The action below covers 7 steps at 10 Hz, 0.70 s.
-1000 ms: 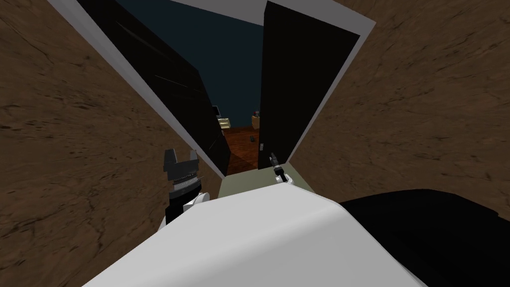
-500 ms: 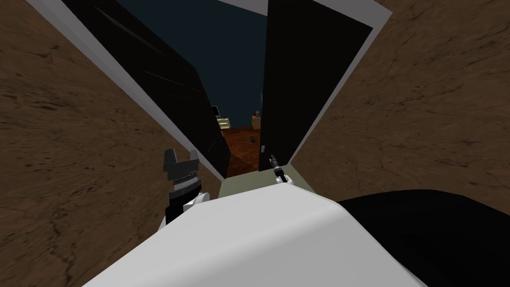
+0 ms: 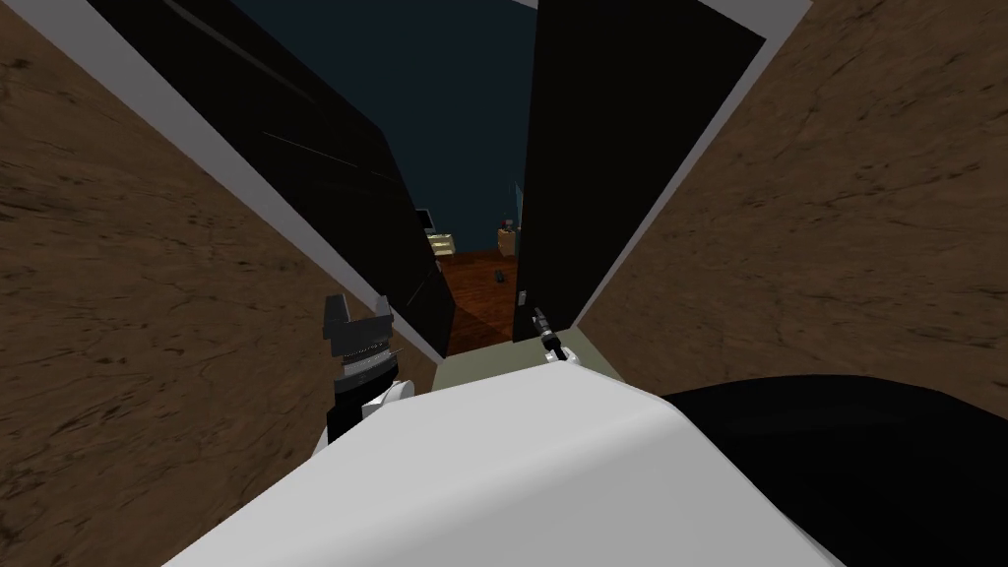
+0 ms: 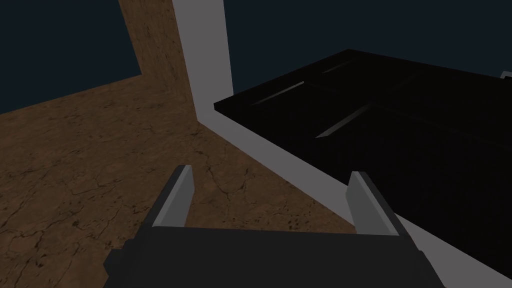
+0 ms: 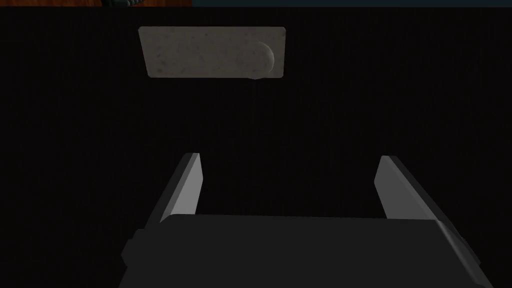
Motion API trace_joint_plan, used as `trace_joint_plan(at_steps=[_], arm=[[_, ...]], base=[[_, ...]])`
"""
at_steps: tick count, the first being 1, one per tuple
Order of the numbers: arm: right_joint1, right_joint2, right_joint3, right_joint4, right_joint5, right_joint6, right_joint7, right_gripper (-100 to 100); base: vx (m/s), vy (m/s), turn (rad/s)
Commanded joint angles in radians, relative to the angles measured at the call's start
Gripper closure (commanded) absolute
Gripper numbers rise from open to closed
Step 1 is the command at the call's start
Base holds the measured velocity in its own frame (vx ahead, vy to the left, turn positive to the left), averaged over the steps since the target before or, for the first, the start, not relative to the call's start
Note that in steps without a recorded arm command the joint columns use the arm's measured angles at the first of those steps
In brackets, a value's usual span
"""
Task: Push the door open
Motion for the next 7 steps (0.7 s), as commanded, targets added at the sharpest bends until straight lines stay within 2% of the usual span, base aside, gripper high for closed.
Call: trace_joint_plan(at_steps=[1,4,7], arm=[[-0.005,-0.001,-0.004,0.023,0.01,0.005,-0.012,-100],[-0.012,0.001,-0.007,0.036,0.008,0.002,-0.007,-100],[-0.014,0.006,-0.011,0.042,0.002,0.003,0.003,-100]], base=[[0.152,0.019,-0.007],[0.116,-0.004,0.006],[0.188,0.002,0.027]])
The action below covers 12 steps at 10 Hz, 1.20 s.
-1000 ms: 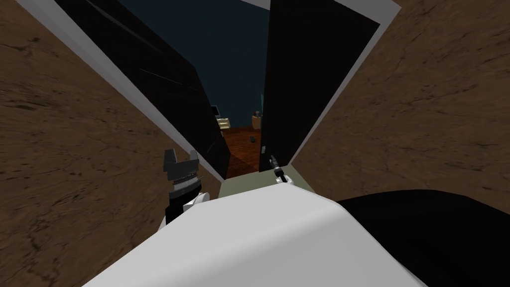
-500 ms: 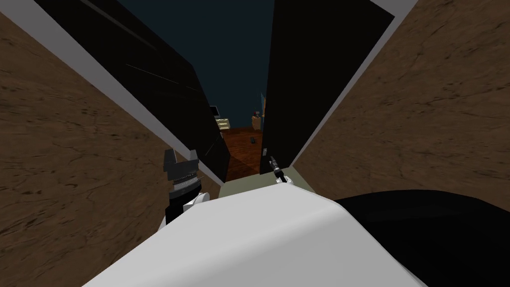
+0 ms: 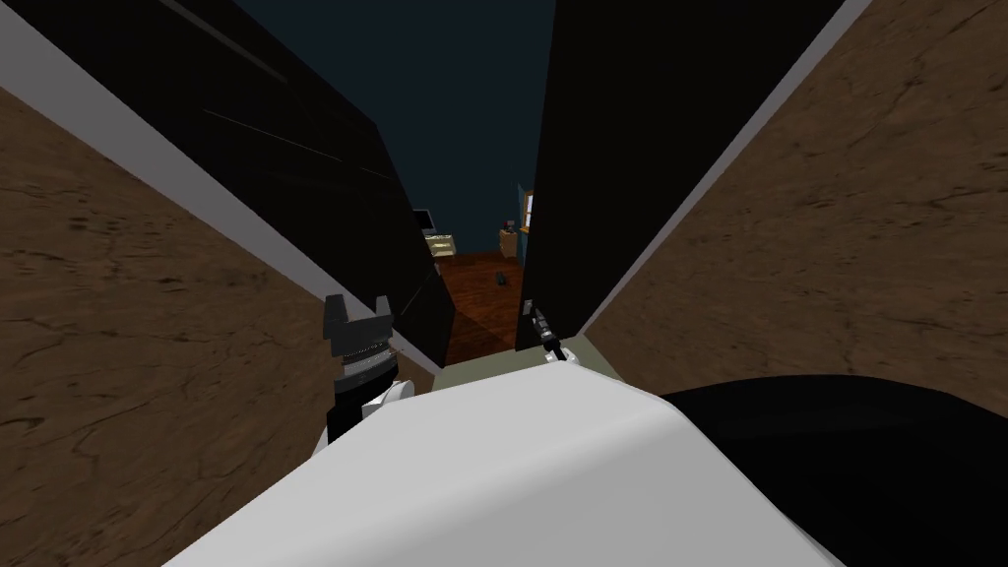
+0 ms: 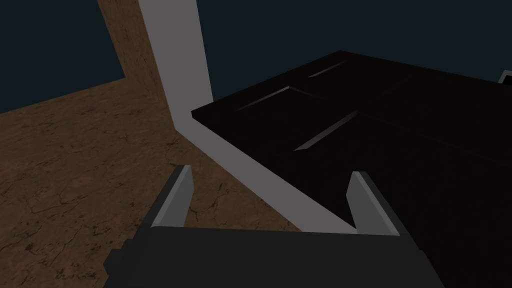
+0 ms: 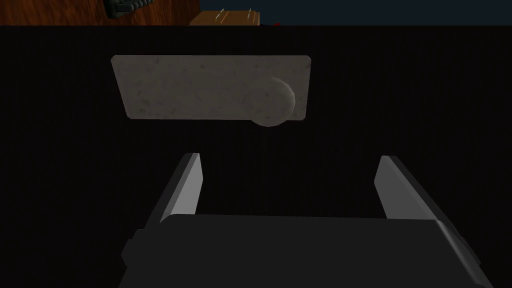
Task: Push the door open
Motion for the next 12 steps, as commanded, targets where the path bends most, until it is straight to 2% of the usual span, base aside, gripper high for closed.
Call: trace_joint_plan(at_steps=[1,6,7,12], arm=[[-0.003,0.004,-0.003,0.005,-0.004,0.0,0.008,-100],[-0.006,0.01,-0.008,0.011,-0.01,0.001,0.02,-100],[-0.006,0.01,-0.008,0.011,-0.01,0.001,0.02,100],[-0.006,0.01,-0.008,0.011,-0.01,0.001,0.02,100]], base=[[0.199,0.0,0.039],[0.171,-0.005,0.02],[-0.016,0.0,0.008],[-0.011,-0.002,0.002]])
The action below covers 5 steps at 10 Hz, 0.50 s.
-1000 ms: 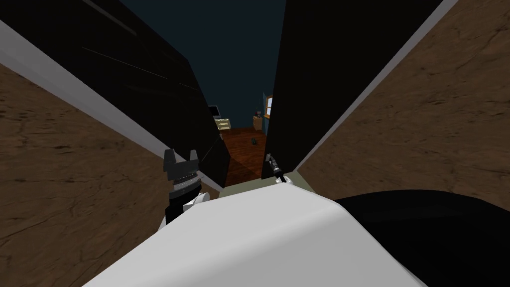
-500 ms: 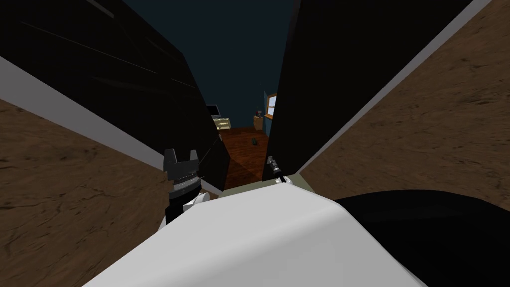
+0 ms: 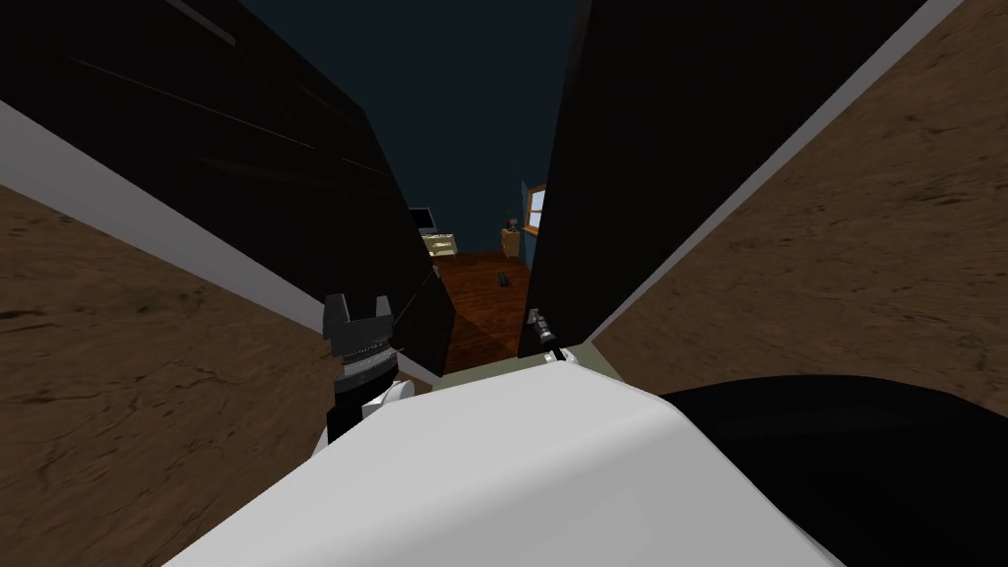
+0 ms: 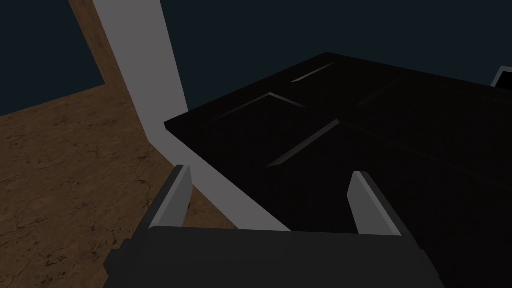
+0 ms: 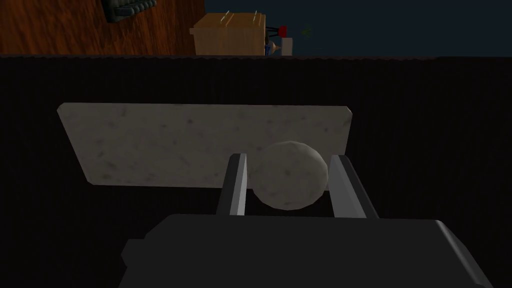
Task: Push the door open
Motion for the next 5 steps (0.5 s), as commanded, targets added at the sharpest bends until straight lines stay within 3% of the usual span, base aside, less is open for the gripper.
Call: trace_joint_plan(at_steps=[1,5], arm=[[0.0,0.0,-0.009,0.001,-0.006,0.001,0.005,100],[0.0,-0.001,-0.03,0.003,-0.021,0.004,0.017,100]], base=[[0.107,0.022,-0.024],[0.171,0.023,-0.023]])
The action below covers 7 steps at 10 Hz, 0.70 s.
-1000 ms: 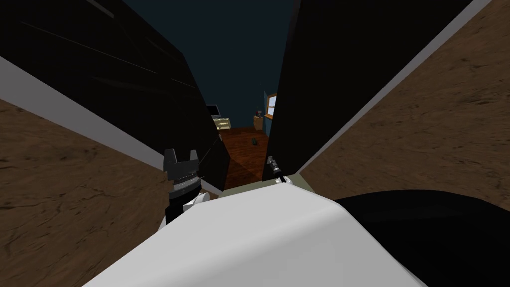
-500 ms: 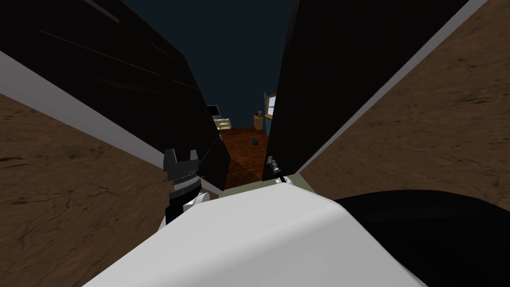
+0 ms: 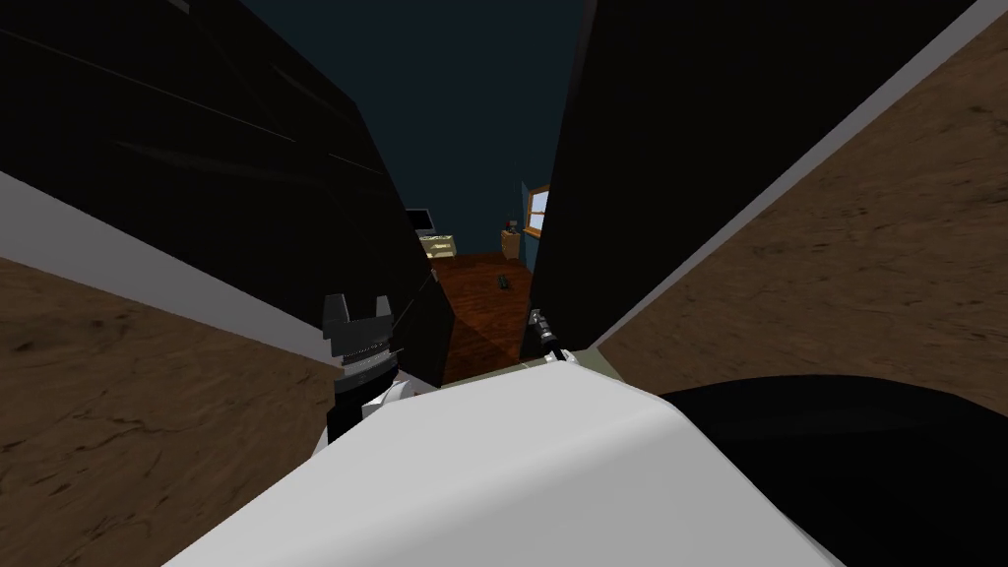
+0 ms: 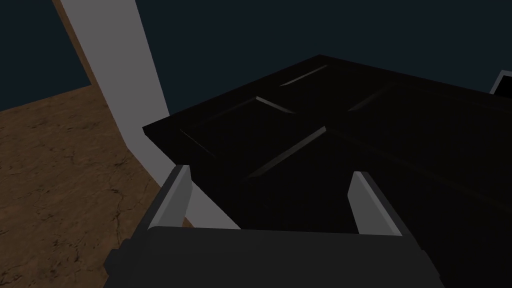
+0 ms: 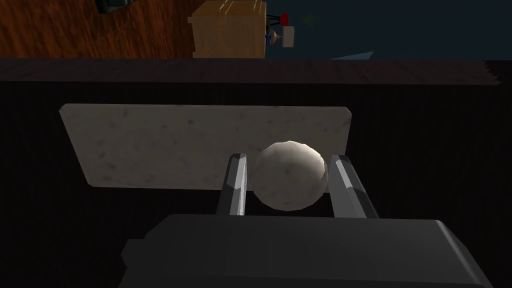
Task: Push the door open
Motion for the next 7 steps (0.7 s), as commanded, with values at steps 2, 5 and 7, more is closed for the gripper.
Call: trace_joint_plan(at_steps=[2,5,7], arm=[[0.008,-0.004,-0.017,-0.024,-0.01,0.009,0.008,100],[0.008,-0.006,-0.05,-0.021,-0.034,0.014,0.027,100],[0.008,-0.007,-0.071,-0.019,-0.049,0.017,0.039,100]], base=[[0.167,0.041,-0.033],[0.176,0.036,-0.046],[0.201,0.056,-0.051]])
